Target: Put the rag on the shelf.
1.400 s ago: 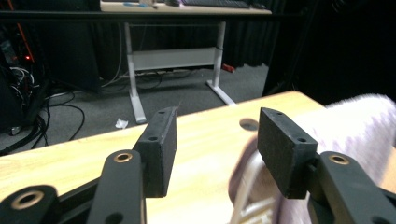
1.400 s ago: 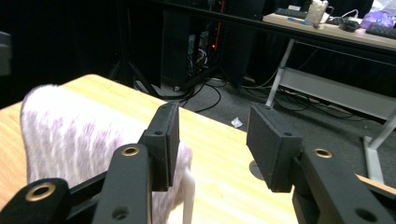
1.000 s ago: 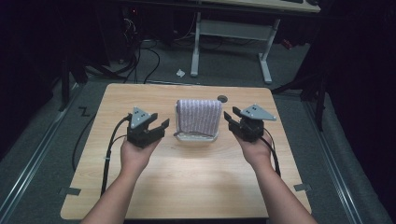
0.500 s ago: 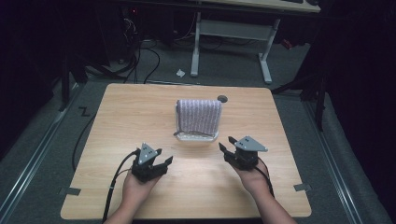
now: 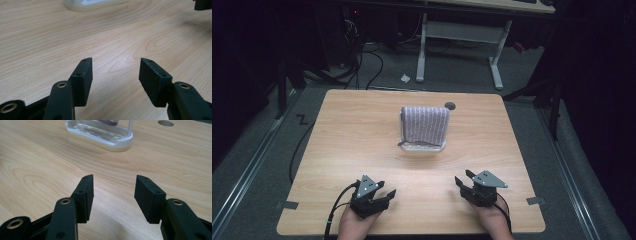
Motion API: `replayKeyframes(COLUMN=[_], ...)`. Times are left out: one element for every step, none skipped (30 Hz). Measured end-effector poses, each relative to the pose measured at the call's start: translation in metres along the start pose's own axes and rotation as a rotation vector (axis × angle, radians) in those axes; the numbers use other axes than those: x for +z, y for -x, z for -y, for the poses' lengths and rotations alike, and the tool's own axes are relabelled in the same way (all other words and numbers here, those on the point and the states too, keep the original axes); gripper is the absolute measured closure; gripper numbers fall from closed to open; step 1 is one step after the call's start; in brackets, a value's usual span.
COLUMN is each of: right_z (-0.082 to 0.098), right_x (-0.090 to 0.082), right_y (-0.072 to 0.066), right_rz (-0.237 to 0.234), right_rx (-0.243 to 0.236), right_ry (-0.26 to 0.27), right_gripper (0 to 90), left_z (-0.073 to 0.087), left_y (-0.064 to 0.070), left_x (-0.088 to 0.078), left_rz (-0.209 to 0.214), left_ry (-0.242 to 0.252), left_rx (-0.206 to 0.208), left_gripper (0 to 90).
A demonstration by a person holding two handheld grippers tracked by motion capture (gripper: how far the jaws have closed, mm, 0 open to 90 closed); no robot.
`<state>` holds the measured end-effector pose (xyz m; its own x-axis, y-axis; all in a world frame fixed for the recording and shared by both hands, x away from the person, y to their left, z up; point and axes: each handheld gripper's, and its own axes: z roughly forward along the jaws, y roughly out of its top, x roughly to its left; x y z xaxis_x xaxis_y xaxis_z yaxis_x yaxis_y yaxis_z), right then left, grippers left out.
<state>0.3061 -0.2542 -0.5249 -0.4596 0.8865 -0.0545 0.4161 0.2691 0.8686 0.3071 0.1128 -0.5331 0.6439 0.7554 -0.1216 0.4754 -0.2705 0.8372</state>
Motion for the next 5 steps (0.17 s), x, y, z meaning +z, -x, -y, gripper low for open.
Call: replayKeyframes(right_z=[0.0015,0.0031,0.0046,0.0059,0.0067], right_x=[0.0,0.0,0.0,-0.0002,-0.0007], right_y=[0.0009,0.0016,0.0026,0.0036,0.0043], right_rz=[-0.003,-0.004,-0.003,-0.001,0.001], right_rx=[-0.001,0.001,0.001,0.004,0.01], right_ry=[-0.003,-0.008,-0.011,-0.016,-0.02], right_gripper=[50.2,50.2,50.2,50.0,49.7], left_z=[-0.0006,-0.0015,-0.0026,-0.0037,-0.0037], left_y=[-0.001,-0.002,-0.0032,-0.0047,-0.0047], left_x=[-0.0001,0.0001,0.0003,0.0007,0.0007], left_rz=[-0.002,-0.006,-0.007,-0.006,-0.006], left_ry=[0.001,0.003,0.007,0.015,0.015], left_rx=[0.001,-0.002,-0.005,-0.012,-0.012], left_gripper=[45.0,45.0,45.0,44.8,44.3])
